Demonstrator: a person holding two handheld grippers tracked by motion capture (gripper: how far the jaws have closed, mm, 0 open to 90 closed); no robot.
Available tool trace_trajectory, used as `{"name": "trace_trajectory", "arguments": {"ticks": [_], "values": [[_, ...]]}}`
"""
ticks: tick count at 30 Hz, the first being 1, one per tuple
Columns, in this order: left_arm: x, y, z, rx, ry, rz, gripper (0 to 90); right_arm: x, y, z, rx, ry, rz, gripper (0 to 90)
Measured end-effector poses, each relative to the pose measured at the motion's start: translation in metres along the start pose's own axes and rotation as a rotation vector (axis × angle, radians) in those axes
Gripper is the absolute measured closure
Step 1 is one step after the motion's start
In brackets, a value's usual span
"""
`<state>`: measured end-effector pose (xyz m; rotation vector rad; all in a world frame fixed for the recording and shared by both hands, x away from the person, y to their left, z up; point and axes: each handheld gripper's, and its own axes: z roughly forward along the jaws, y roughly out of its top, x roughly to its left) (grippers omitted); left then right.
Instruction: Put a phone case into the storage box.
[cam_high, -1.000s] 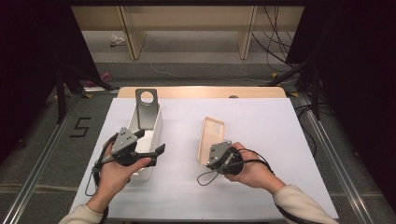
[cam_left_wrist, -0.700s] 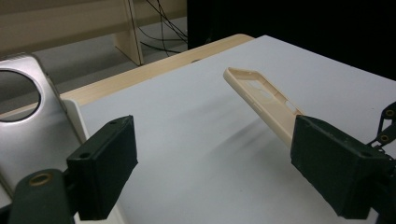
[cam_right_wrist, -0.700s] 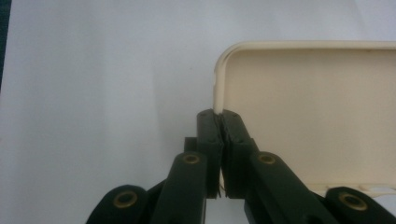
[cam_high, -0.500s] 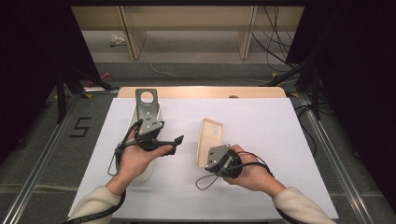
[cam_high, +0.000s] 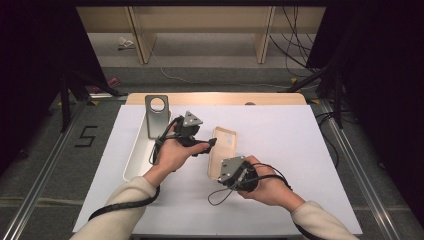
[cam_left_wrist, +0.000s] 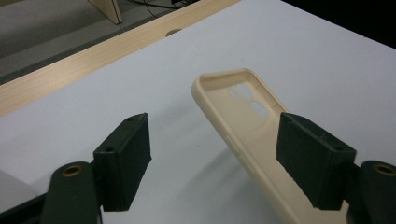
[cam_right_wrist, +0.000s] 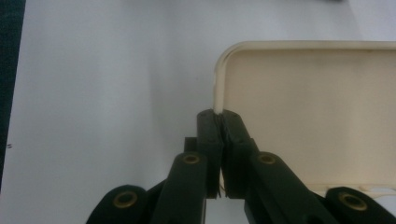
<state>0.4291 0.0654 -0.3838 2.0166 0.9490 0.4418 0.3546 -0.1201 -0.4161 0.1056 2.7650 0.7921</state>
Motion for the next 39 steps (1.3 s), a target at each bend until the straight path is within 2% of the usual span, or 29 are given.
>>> {"name": "trace_trajectory", "arguments": {"ticks": [2, 10, 21, 25, 28, 35, 39], "values": [[0.0, 0.004, 0.007, 0.009, 0.015, -0.014, 31.6, 0.001, 0.001, 0.0, -0.002, -0.002, -0.006, 88.0], [0.006, 0.013, 0.027, 0.076, 0.03, -0.058, 43.7, 0.002, 0.002, -0.001, -0.007, -0.007, -0.02, 88.0], [0.015, 0.014, 0.035, 0.138, 0.004, -0.14, 60.2, 0.005, 0.006, -0.001, -0.002, -0.012, -0.036, 88.0], [0.016, 0.013, 0.037, 0.159, -0.008, -0.194, 63.6, 0.006, 0.007, -0.001, -0.004, -0.024, -0.049, 87.9], [0.015, 0.013, 0.037, 0.16, -0.021, -0.224, 63.1, 0.007, 0.007, -0.002, 0.002, -0.019, -0.048, 88.0], [0.013, 0.014, 0.037, 0.159, -0.03, -0.242, 64.1, 0.007, 0.007, -0.002, -0.001, -0.024, -0.054, 88.0], [0.013, 0.017, 0.034, 0.141, -0.04, -0.266, 71.5, 0.007, 0.007, -0.001, 0.001, -0.026, -0.055, 88.0]]}}
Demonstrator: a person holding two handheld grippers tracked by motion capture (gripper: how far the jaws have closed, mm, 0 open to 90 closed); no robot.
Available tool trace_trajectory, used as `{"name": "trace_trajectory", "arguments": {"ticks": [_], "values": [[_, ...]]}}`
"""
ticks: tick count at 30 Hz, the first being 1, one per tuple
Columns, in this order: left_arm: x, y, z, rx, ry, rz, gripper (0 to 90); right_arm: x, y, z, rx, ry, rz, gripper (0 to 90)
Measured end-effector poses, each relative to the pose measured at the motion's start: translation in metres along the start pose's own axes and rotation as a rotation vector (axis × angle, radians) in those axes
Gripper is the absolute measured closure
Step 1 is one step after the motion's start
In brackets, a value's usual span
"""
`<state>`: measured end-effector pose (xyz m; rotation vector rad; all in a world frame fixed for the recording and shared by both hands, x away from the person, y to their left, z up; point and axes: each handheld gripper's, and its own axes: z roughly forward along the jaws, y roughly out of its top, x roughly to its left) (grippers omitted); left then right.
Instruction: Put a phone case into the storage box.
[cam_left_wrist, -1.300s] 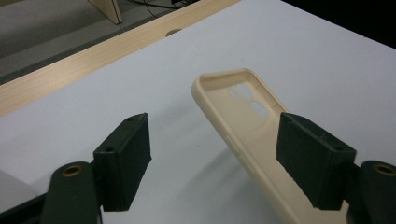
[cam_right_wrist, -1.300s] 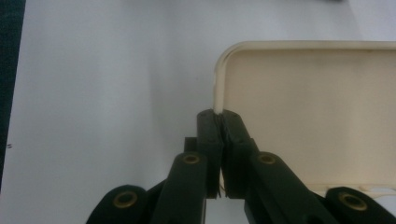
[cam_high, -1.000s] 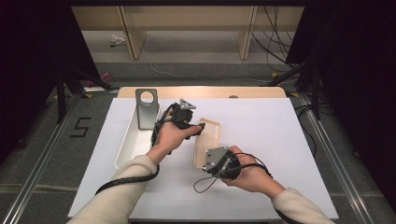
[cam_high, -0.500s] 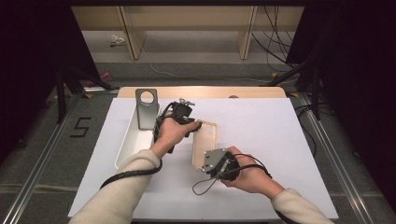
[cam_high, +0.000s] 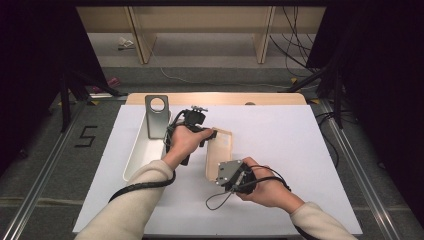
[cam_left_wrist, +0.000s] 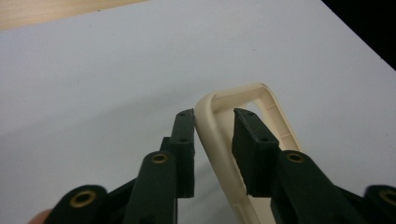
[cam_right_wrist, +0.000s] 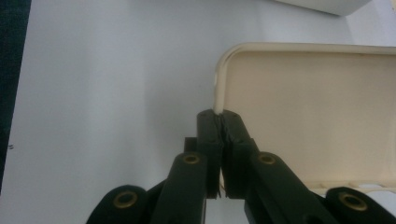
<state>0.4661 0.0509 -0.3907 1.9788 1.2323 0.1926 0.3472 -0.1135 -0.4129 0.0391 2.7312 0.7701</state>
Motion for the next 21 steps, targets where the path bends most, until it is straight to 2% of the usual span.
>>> {"name": "trace_trajectory", "arguments": {"ticks": [7, 10, 21], "values": [[-0.007, 0.004, -0.005, -0.029, -0.031, -0.022, 77.8, 0.001, 0.0, 0.003, 0.011, 0.005, -0.008, 88.0], [-0.012, 0.006, -0.009, -0.041, -0.043, -0.004, 79.4, 0.0, -0.001, 0.004, 0.017, -0.007, -0.013, 88.1], [-0.026, 0.011, -0.021, -0.121, -0.109, 0.037, 82.1, -0.004, -0.005, 0.008, 0.041, -0.03, 0.017, 88.0]]}}
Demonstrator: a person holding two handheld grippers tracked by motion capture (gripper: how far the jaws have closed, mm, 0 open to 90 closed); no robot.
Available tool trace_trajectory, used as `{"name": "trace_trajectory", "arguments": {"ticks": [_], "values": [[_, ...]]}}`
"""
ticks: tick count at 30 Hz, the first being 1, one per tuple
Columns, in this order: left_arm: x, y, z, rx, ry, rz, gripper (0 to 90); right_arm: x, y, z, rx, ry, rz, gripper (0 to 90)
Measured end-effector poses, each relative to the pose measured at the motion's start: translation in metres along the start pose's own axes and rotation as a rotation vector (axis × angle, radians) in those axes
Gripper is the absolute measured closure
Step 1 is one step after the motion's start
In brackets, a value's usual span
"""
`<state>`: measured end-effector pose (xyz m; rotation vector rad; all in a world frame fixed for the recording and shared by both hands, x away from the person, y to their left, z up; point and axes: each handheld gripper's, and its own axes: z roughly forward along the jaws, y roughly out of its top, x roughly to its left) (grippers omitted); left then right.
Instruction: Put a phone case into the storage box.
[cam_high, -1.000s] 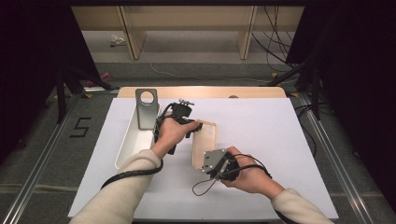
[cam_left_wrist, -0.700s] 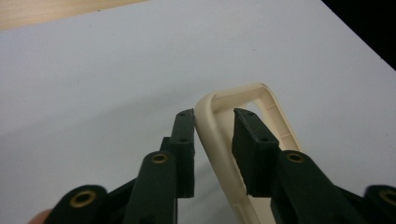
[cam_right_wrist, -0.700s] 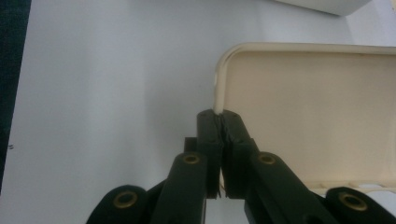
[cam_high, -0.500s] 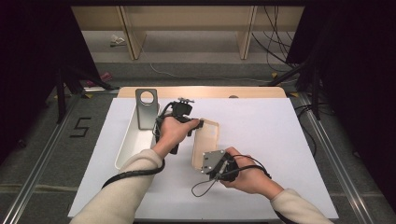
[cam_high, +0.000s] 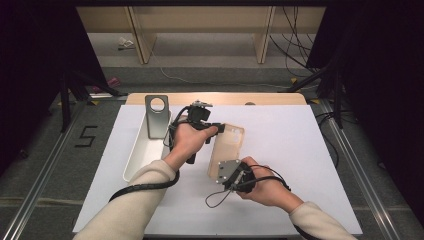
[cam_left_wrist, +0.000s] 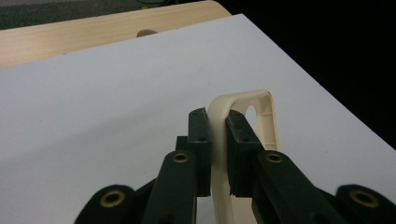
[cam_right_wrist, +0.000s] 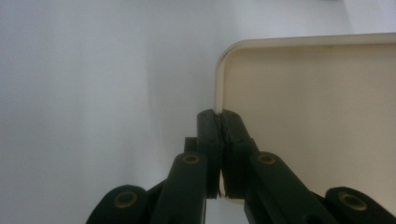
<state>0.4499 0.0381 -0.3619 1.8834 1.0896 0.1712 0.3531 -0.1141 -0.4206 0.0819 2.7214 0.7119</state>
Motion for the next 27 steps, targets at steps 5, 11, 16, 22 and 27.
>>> {"name": "trace_trajectory", "arguments": {"ticks": [5, 11, 16, 22, 27], "values": [[-0.006, 0.003, -0.006, -0.066, 0.011, 0.116, 82.4, -0.002, -0.003, 0.0, -0.005, -0.027, 0.0, 81.5], [-0.004, 0.005, -0.014, -0.126, 0.036, 0.184, 82.4, -0.009, -0.007, -0.003, -0.072, -0.086, 0.061, 55.8], [0.001, 0.004, -0.021, -0.162, 0.062, 0.236, 82.1, -0.017, -0.017, -0.006, -0.14, -0.117, 0.166, 37.2], [0.008, 0.004, -0.032, -0.207, 0.089, 0.258, 82.0, -0.028, -0.031, -0.016, -0.222, -0.149, 0.304, 25.8], [0.012, 0.007, -0.043, -0.234, 0.095, 0.261, 82.0, -0.031, -0.044, -0.02, -0.222, -0.191, 0.324, 21.8]]}}
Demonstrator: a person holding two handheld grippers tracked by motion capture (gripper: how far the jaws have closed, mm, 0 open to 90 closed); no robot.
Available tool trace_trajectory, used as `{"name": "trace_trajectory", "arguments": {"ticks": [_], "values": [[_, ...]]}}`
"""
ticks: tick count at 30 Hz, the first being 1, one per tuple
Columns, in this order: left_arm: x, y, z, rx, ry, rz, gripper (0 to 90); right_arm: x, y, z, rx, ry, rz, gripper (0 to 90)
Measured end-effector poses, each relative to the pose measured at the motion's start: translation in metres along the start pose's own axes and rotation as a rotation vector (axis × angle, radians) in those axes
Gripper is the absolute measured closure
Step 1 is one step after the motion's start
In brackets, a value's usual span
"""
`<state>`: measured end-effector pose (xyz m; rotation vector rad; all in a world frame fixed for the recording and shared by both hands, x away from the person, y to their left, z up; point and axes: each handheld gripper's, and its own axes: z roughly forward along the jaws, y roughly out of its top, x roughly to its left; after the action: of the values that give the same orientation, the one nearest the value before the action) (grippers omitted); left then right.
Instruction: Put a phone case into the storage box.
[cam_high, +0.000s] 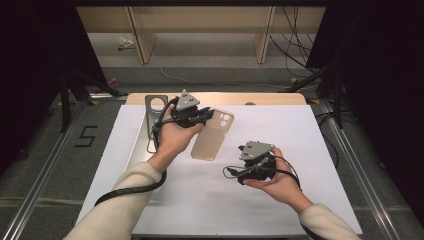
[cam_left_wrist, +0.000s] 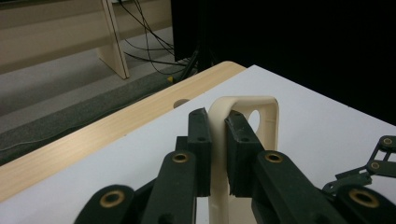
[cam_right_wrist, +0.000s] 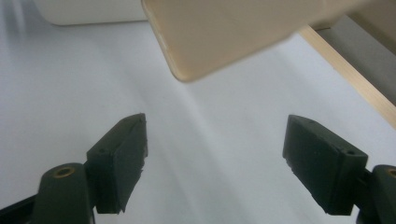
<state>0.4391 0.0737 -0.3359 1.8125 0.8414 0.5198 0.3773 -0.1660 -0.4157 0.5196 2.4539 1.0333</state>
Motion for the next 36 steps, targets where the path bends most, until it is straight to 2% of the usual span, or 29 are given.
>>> {"name": "trace_trajectory", "arguments": {"ticks": [12, 18, 29, 36], "values": [[0.019, 0.01, -0.027, -0.069, 0.031, -0.018, 82.0, -0.016, -0.015, -0.02, -0.069, -0.032, 0.089, 18.6], [0.028, 0.016, -0.037, -0.087, 0.049, -0.021, 82.0, -0.026, -0.024, -0.031, -0.099, -0.055, 0.15, 18.4], [0.042, 0.022, -0.052, -0.107, 0.077, -0.018, 81.9, -0.035, -0.042, -0.047, -0.121, -0.081, 0.225, 17.9], [0.053, 0.021, -0.06, -0.112, 0.096, -0.026, 82.0, -0.038, -0.049, -0.052, -0.123, -0.088, 0.25, 17.9]]}}
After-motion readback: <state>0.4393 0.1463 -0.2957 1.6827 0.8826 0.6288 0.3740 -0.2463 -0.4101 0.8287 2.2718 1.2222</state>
